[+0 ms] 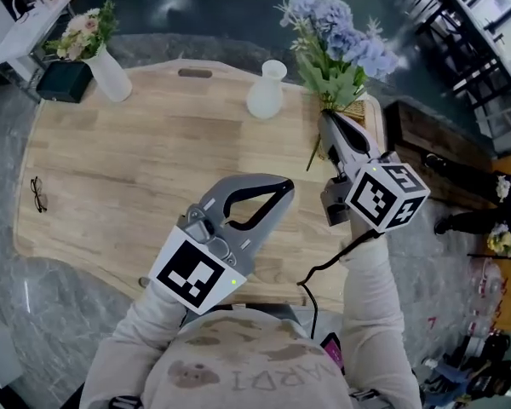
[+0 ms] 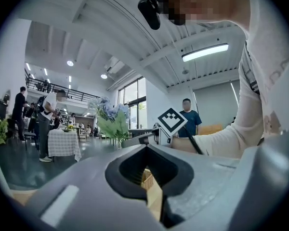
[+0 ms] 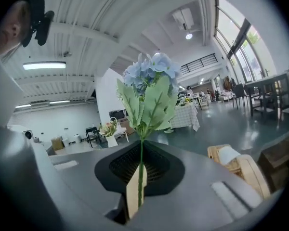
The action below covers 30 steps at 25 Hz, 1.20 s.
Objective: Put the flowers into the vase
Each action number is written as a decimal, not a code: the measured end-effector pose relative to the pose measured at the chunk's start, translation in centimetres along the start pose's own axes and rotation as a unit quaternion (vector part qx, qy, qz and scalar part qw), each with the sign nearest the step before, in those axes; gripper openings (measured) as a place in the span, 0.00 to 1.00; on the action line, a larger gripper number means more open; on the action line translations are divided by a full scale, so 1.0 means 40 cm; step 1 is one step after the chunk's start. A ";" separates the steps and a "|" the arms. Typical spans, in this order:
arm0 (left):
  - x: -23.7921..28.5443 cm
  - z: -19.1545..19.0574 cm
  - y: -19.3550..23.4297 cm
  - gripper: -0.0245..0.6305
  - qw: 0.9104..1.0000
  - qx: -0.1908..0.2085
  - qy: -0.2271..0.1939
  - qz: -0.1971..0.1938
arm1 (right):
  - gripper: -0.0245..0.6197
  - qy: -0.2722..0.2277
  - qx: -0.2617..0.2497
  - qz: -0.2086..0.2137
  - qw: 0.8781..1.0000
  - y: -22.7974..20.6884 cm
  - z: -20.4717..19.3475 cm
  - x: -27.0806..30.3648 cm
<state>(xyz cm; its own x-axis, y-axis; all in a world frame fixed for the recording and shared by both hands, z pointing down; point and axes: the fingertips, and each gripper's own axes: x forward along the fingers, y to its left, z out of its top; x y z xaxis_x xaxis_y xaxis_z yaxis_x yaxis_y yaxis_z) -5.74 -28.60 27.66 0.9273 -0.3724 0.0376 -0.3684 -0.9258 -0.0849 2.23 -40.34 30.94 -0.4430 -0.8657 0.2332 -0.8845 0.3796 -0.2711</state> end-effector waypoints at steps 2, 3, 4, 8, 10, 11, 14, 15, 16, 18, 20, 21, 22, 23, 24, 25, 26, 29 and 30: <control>-0.002 -0.004 0.011 0.04 1.000 -0.002 0.003 0.011 | 0.09 -0.014 -0.015 0.007 1.000 0.001 0.033 0.028; -0.002 -0.008 0.016 0.04 1.000 -0.002 0.006 0.015 | 0.09 -0.021 -0.020 0.011 1.000 -0.001 0.046 0.042; -0.002 -0.011 0.021 0.04 1.000 -0.002 0.009 0.018 | 0.09 -0.028 -0.025 0.015 0.999 -0.003 0.057 0.058; -0.002 -0.016 0.047 0.04 1.000 -0.001 0.015 0.024 | 0.09 -0.056 -0.050 0.024 0.997 -0.019 0.090 0.135; -0.006 -0.017 0.066 0.04 1.000 -0.001 0.015 0.024 | 0.09 -0.077 -0.066 0.024 0.995 -0.024 0.106 0.181; -0.010 -0.020 0.079 0.04 1.000 0.000 0.016 0.025 | 0.09 -0.087 -0.074 0.023 0.993 -0.025 0.113 0.206; -0.027 -0.045 0.123 0.04 0.999 0.005 0.018 0.033 | 0.09 -0.107 -0.092 0.019 0.990 -0.027 0.117 0.288; -0.036 -0.060 0.138 0.04 0.999 0.004 0.017 0.036 | 0.09 -0.111 -0.095 0.018 0.989 -0.027 0.112 0.317; -0.044 -0.076 0.151 0.04 0.999 0.002 0.017 0.038 | 0.09 -0.114 -0.099 0.017 0.988 -0.027 0.105 0.343; -0.053 -0.106 0.165 0.04 0.999 -0.001 0.019 0.044 | 0.09 -0.120 -0.108 0.012 0.987 -0.037 0.093 0.382; -0.048 -0.133 0.171 0.04 0.999 -0.002 0.023 0.049 | 0.09 -0.126 -0.117 0.006 0.985 -0.059 0.086 0.408; -0.044 -0.145 0.174 0.04 0.998 -0.001 0.025 0.052 | 0.09 -0.130 -0.120 0.003 0.984 -0.070 0.084 0.419; -0.041 -0.154 0.178 0.04 0.998 -0.001 0.027 0.054 | 0.09 -0.135 -0.121 -0.001 0.983 -0.080 0.084 0.428; -0.039 -0.159 0.184 0.04 0.998 -0.002 0.029 0.057 | 0.09 -0.141 -0.123 -0.004 0.982 -0.088 0.087 0.436; -0.038 -0.163 0.189 0.04 0.998 -0.004 0.031 0.060 | 0.09 -0.148 -0.125 -0.007 0.981 -0.095 0.090 0.442; -0.036 -0.167 0.193 0.04 0.997 -0.006 0.032 0.064 | 0.09 -0.153 -0.129 -0.011 0.980 -0.102 0.091 0.448; -0.032 -0.172 0.197 0.04 0.997 -0.008 0.033 0.066 | 0.10 -0.156 -0.134 -0.015 0.979 -0.110 0.087 0.454; -0.017 -0.175 0.209 0.04 0.997 -0.014 0.036 0.070 | 0.10 -0.150 -0.138 -0.022 0.979 -0.139 0.063 0.473; -0.013 -0.168 0.216 0.04 0.997 -0.016 0.037 0.070 | 0.10 -0.147 -0.135 -0.024 0.980 -0.146 0.057 0.477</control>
<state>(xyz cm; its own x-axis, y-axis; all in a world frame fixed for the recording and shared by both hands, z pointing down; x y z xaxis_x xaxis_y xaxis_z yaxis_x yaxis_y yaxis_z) -9.84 -36.82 33.60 0.8594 -0.5013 0.1006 -0.4973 -0.8652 -0.0637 -0.74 -59.81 34.82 -0.3737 -0.9262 -0.0494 -0.9274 0.3741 0.0007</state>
